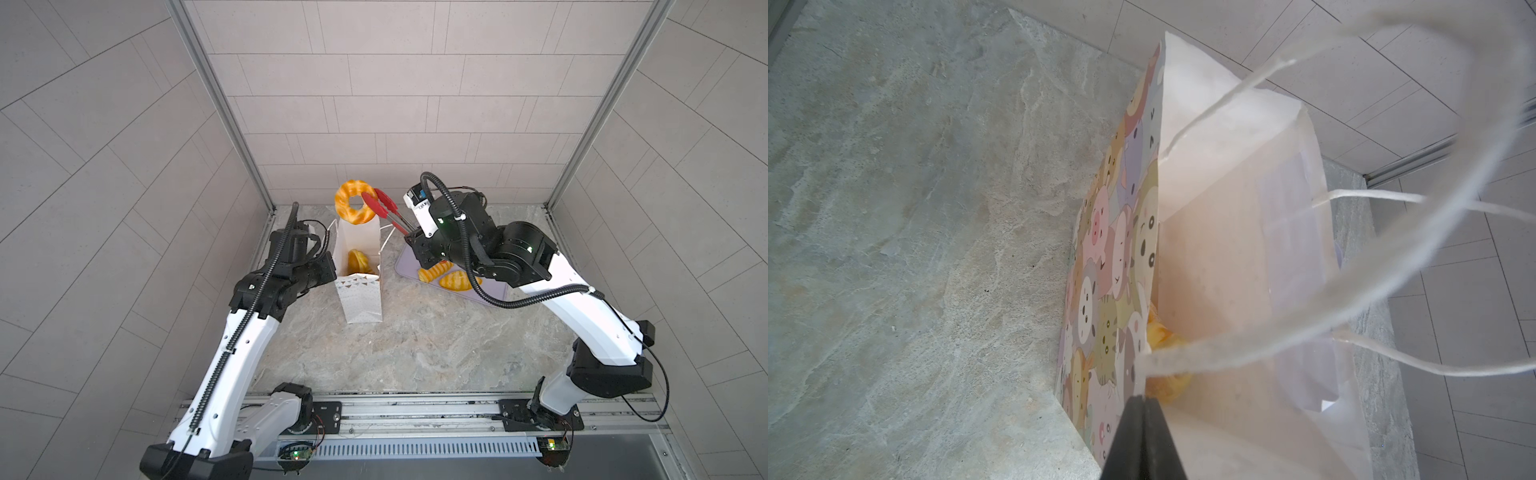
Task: Place the fake bread into the paper bag
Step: 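Carry the ring bun with the tongs over the bag mouth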
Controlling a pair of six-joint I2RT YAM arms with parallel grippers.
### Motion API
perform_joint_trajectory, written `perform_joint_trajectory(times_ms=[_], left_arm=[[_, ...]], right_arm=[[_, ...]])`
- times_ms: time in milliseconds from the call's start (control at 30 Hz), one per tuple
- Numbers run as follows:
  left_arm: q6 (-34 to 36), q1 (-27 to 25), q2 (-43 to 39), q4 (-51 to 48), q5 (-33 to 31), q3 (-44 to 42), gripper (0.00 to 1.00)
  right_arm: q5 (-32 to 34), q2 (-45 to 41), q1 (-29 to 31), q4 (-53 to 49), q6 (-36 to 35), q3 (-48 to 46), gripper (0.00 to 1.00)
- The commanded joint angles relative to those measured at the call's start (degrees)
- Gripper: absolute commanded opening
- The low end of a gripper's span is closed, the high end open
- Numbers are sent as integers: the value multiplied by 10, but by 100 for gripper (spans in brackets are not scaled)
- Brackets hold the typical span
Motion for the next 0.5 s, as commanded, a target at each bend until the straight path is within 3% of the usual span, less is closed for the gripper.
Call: perform_joint_trajectory(times_ms=[0,467], left_arm=[[-2,-2,-12,4,-4,-2,7],[-2,-2,-14,4,-4,-5,7]], right_arm=[[21,5,5,0,-3,13,32],[23,6,12,3,0,-40,32]])
